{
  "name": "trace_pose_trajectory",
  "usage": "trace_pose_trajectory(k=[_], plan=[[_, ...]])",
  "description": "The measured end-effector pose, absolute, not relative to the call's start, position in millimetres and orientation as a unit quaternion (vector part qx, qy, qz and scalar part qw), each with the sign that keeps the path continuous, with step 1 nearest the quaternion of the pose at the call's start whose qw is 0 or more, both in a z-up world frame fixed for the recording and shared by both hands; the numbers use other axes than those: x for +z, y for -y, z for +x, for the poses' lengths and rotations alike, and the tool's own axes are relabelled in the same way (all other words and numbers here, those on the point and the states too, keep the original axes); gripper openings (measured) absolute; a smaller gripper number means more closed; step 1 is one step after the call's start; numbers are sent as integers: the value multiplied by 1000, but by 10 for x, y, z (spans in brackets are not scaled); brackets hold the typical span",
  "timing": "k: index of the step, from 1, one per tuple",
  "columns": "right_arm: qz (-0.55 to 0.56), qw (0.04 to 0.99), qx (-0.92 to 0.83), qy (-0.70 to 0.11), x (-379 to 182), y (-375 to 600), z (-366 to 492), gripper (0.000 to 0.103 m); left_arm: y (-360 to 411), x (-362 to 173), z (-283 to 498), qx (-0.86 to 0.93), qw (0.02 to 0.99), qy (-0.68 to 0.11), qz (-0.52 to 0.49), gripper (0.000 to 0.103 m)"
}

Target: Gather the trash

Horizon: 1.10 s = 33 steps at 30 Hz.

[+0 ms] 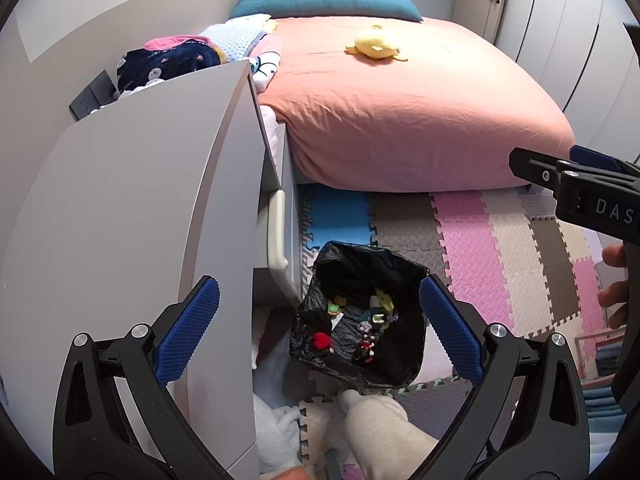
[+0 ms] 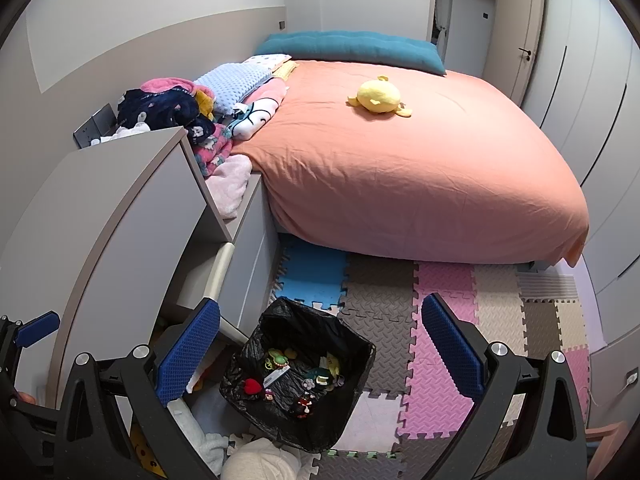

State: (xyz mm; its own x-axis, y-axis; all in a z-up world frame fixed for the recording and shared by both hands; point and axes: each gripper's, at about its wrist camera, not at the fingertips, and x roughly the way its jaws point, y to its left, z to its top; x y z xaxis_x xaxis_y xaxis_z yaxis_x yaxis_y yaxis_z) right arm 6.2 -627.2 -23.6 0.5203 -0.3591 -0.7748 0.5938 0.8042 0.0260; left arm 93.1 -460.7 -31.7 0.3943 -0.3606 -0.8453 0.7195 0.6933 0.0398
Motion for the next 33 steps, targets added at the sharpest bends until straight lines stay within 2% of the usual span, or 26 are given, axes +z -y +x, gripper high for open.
trace_pose_trajectory(k=[33], plan=[[145, 861, -275, -403, -178, 6238, 78, 100, 4528, -289, 956, -346, 807, -439, 191, 97]])
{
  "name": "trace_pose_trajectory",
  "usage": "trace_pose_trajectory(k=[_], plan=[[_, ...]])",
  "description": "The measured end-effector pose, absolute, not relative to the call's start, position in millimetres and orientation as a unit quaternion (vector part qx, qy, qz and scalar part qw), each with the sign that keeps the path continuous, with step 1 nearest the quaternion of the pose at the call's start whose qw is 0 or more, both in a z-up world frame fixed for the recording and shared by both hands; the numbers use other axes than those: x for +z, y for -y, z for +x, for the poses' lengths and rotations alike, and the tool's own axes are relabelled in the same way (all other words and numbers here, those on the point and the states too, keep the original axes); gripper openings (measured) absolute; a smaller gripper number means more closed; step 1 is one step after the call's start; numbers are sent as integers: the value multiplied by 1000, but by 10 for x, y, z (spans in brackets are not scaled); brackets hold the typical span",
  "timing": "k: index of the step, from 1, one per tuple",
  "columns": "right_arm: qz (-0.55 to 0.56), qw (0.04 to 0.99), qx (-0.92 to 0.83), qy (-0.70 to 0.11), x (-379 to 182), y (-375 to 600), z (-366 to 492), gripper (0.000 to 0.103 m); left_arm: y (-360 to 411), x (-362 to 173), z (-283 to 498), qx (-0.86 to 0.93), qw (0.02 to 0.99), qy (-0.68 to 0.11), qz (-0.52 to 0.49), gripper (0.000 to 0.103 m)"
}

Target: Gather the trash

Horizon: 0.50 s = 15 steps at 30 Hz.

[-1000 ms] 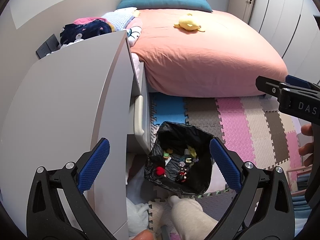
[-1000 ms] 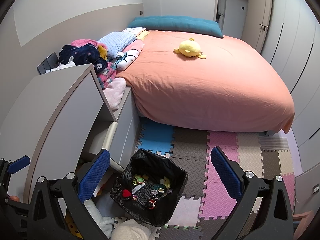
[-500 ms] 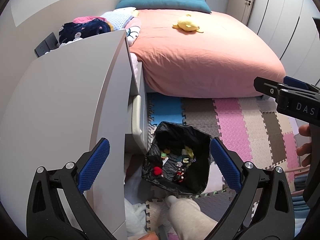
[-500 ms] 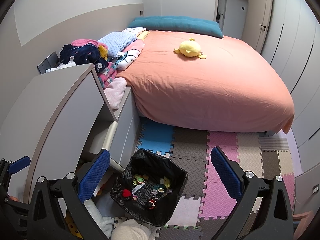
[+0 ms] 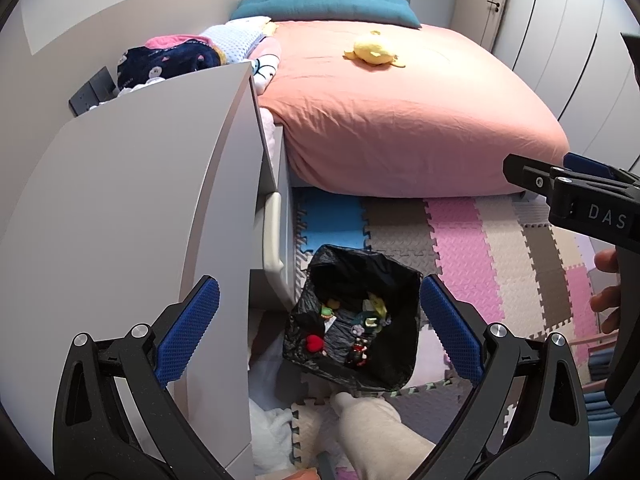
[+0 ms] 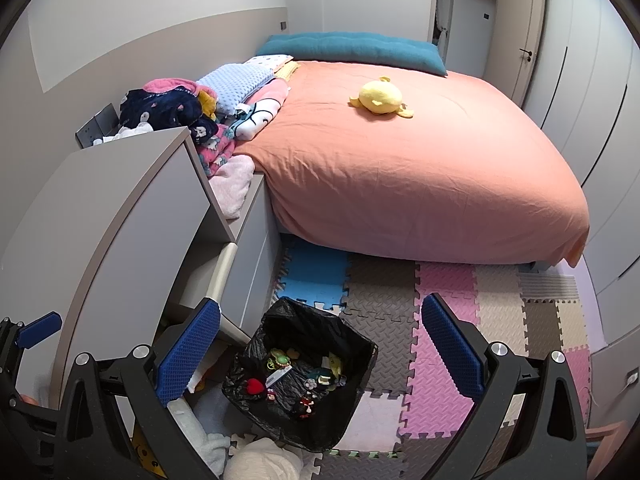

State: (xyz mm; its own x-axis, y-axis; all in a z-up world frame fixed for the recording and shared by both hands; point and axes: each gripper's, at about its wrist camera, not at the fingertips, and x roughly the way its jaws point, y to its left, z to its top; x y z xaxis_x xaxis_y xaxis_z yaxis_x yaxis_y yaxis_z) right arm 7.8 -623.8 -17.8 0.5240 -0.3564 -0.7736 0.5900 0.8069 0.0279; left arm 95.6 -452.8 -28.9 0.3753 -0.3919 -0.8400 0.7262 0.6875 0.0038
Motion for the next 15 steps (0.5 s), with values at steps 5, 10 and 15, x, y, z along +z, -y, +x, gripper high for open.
trace_pose_trajectory(k=[5, 10, 15], plan=[[145, 861, -275, -403, -177, 6236, 77, 100, 4503, -263, 946, -340, 819, -423, 186, 97], [145, 861, -275, -402, -164, 6236, 82, 100, 4468, -214, 990, -329, 827, -422, 173, 97], [144, 862, -273, -401, -162, 6260, 74, 100, 4430, -220, 1000, -327, 831, -418, 168, 97]])
